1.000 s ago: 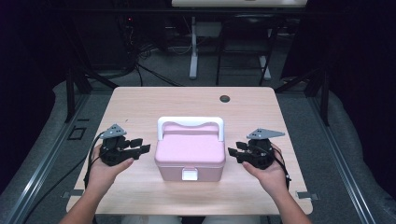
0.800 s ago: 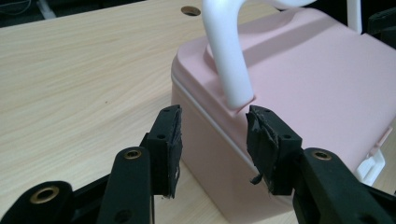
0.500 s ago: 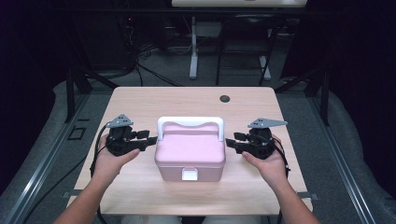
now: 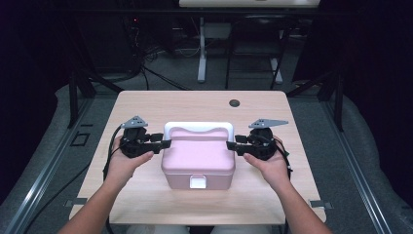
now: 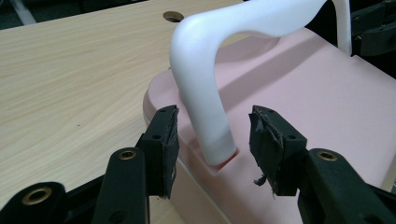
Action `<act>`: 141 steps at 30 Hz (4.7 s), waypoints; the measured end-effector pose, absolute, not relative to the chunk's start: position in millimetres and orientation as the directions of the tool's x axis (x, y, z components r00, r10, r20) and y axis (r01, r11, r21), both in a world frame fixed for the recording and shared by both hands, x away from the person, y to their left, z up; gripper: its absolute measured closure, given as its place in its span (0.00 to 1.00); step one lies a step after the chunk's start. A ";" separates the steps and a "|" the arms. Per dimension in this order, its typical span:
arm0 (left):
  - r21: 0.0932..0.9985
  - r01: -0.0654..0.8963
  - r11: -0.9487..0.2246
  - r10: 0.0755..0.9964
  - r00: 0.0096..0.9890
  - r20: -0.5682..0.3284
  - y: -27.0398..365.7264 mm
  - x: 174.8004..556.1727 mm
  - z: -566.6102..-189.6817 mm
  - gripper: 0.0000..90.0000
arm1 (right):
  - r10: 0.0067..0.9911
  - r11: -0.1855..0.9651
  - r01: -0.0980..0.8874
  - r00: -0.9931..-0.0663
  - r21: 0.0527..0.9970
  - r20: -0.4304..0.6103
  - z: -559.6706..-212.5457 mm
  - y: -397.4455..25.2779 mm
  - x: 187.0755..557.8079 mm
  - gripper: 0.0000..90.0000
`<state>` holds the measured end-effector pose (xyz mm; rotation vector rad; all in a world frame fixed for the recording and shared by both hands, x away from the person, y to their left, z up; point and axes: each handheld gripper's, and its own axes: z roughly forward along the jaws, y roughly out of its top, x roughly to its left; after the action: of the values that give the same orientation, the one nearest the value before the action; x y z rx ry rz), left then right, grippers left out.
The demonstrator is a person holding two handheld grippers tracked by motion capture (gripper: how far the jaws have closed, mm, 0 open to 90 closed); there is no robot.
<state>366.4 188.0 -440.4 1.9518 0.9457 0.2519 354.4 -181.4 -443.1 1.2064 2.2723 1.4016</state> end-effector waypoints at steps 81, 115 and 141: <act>0.833 0.465 -0.300 0.702 0.699 -0.137 202.6 342.5 -414.9 0.81 | 0.742 0.220 0.454 -0.652 0.864 0.154 -424.5 -163.8 337.3 0.82; 0.823 0.467 -0.323 0.691 0.710 -0.132 229.5 297.5 -445.7 1.00 | 0.726 0.180 0.482 -0.654 0.858 0.215 -419.8 -166.0 336.0 0.82; 0.810 0.457 -0.368 0.621 0.769 -0.152 195.7 296.9 -454.0 1.00 | 0.724 0.184 0.481 -0.656 0.857 0.213 -420.9 -167.6 335.8 0.81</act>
<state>296.9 195.7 -454.0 2.0267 0.8081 0.2209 335.8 -167.6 -420.9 1.1576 2.2185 1.4620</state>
